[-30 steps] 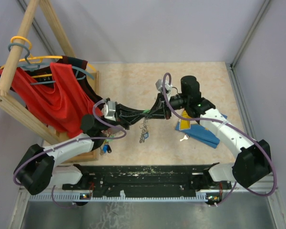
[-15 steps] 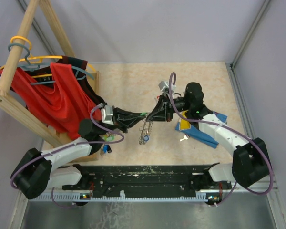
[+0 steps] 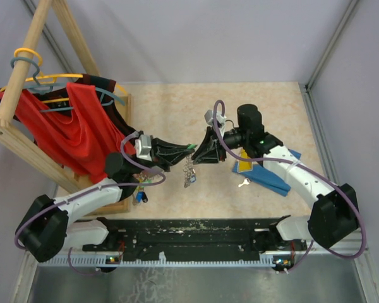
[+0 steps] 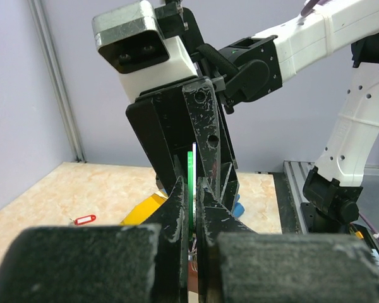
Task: Remove the keys from the keyring
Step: Remove the key from the keyring.
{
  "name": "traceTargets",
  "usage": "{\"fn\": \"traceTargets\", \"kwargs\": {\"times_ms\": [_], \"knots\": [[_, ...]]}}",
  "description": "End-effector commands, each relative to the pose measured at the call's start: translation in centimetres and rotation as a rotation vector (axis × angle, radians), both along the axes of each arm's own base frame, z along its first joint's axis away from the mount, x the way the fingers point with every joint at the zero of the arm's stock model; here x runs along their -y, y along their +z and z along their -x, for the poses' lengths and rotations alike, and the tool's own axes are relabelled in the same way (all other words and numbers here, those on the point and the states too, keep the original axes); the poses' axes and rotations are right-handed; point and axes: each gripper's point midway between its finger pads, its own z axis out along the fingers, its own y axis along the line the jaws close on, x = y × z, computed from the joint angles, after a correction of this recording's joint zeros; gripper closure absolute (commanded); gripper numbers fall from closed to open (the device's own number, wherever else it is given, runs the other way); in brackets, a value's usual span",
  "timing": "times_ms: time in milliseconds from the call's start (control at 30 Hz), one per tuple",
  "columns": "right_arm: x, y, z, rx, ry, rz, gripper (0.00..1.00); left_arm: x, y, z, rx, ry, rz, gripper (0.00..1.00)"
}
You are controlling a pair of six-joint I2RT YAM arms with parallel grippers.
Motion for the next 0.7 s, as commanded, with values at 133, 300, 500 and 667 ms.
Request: {"fn": "traceTargets", "kwargs": {"times_ms": [133,300,500,667], "knots": [[-0.4,2.5,0.4,0.049,0.036,-0.045,0.71,0.3,1.9,0.1,0.03,-0.027,0.027,1.0],[-0.4,2.4,-0.1,0.074,-0.001,-0.028,0.71,0.6,1.9,0.1,0.015,-0.038,0.026,1.0],[-0.4,2.8,-0.5,0.096,-0.03,-0.02,0.71,0.9,1.4,-0.3,-0.006,-0.035,0.012,1.0],[-0.2,3.1,-0.5,0.113,-0.032,-0.016,0.71,0.9,1.0,-0.5,-0.021,-0.027,0.003,1.0]]}}
